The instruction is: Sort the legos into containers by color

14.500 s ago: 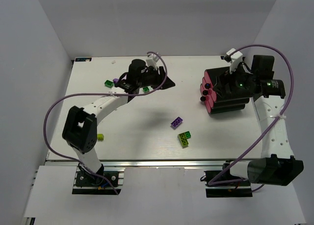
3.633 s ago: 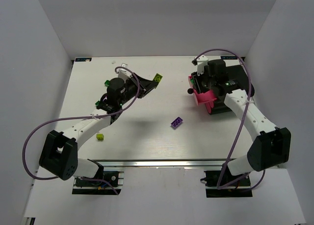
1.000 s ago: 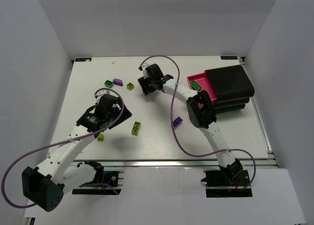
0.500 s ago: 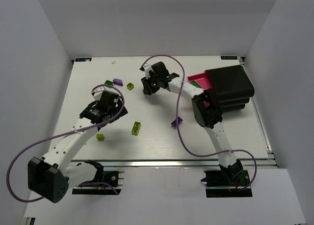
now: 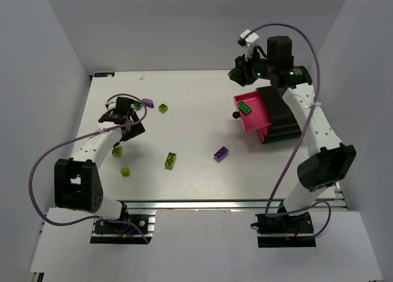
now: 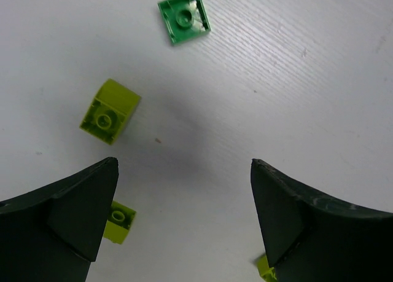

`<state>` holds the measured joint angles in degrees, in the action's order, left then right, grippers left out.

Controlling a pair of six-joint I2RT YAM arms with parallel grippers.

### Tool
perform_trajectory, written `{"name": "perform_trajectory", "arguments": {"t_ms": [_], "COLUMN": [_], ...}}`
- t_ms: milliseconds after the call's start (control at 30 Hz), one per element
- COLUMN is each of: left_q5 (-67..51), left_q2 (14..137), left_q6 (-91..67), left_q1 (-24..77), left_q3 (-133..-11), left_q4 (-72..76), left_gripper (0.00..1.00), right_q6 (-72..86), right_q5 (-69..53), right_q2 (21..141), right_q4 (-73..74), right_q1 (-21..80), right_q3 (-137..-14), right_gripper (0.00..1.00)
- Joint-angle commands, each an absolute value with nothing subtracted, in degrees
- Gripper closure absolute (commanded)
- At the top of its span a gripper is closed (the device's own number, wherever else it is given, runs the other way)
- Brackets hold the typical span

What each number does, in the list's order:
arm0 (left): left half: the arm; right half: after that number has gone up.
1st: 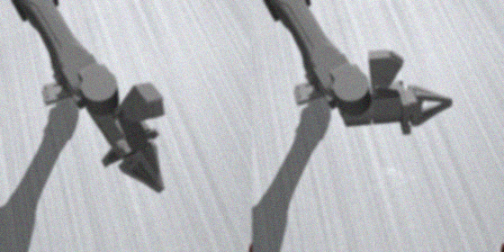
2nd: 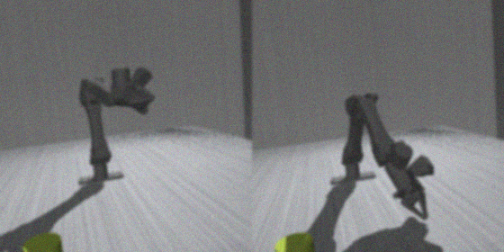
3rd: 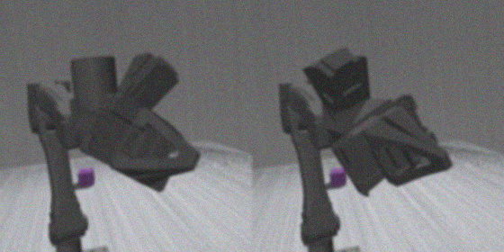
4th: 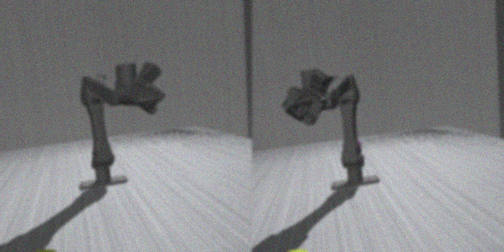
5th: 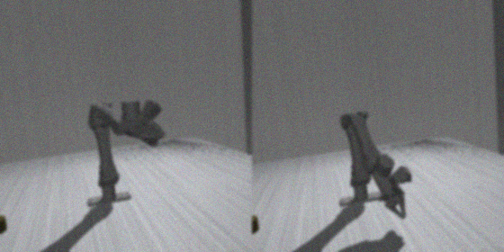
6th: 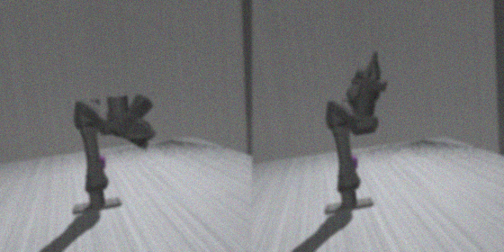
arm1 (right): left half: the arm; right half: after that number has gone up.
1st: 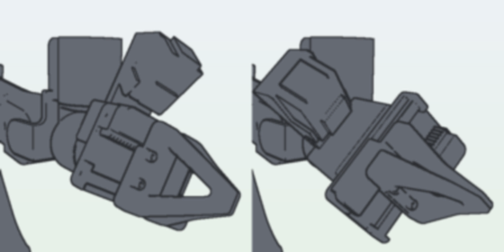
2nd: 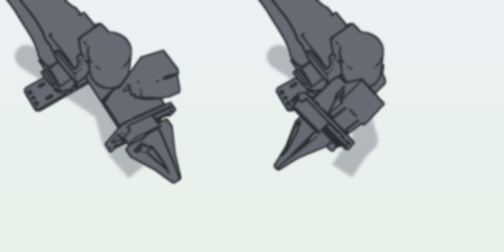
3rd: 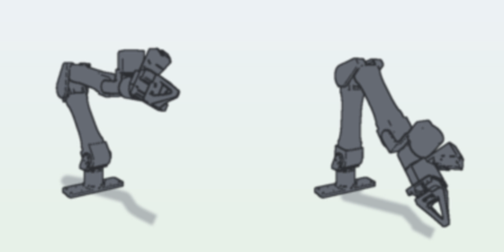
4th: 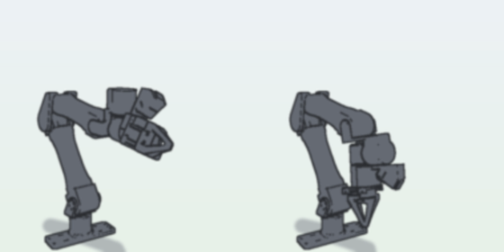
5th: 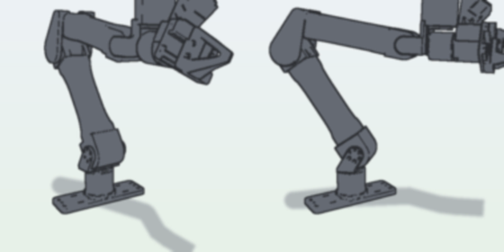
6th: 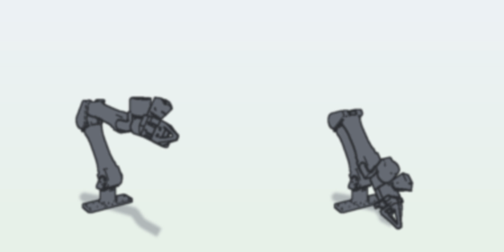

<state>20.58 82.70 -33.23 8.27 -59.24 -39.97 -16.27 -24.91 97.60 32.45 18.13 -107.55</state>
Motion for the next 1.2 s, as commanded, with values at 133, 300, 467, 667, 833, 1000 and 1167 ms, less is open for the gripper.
{"name": "perform_trajectory", "arguments": {"t_ms": [133, 300, 467, 667, 833, 1000, 1167], "left_q5": [18.0, 14.2, 12.5, 9.4, 7.0, 7.0, 6.6], "left_q2": [86.0, 88.8, 91.3, 95.0, 99.6, 103.3, 107.0], "left_q6": [-26.5, -25.1, -24.1, -24.2, -24.7, -27.1, -28.5], "left_q1": [2.0, -1.4, -3.3, -5.2, -5.2, -5.2, -5.2], "left_q3": [-65.6, -66.0, -67.6, -70.0, -72.2, -74.4, -75.0], "left_q4": [-36.0, -33.9, -33.5, -33.3, -33.2, -35.1, -34.5], "left_gripper": [0.02, 0.02, 0.02, 0.02, 0.02, 0.04, 0.16], "right_q6": [-27.8, -32.2, -34.5, -37.8, -37.1, -34.3, -31.4], "right_q5": [-16.9, -12.4, -9.8, -9.1, -10.0, -12.7, -15.4], "right_q2": [94.2, 93.0, 94.0, 94.0, 92.5, 90.0, 87.8], "right_q4": [45.4, 45.6, 45.6, 47.0, 45.9, 43.8, 40.7], "right_q1": [14.9, 13.6, 13.1, 12.9, 12.8, 12.4, 11.7], "right_q3": [-97.0, -92.6, -92.1, -92.0, -91.9, -92.4, -91.2], "right_gripper": [1.0, 1.0, 0.89, 0.39, 0.32, 0.31, 0.32]}}
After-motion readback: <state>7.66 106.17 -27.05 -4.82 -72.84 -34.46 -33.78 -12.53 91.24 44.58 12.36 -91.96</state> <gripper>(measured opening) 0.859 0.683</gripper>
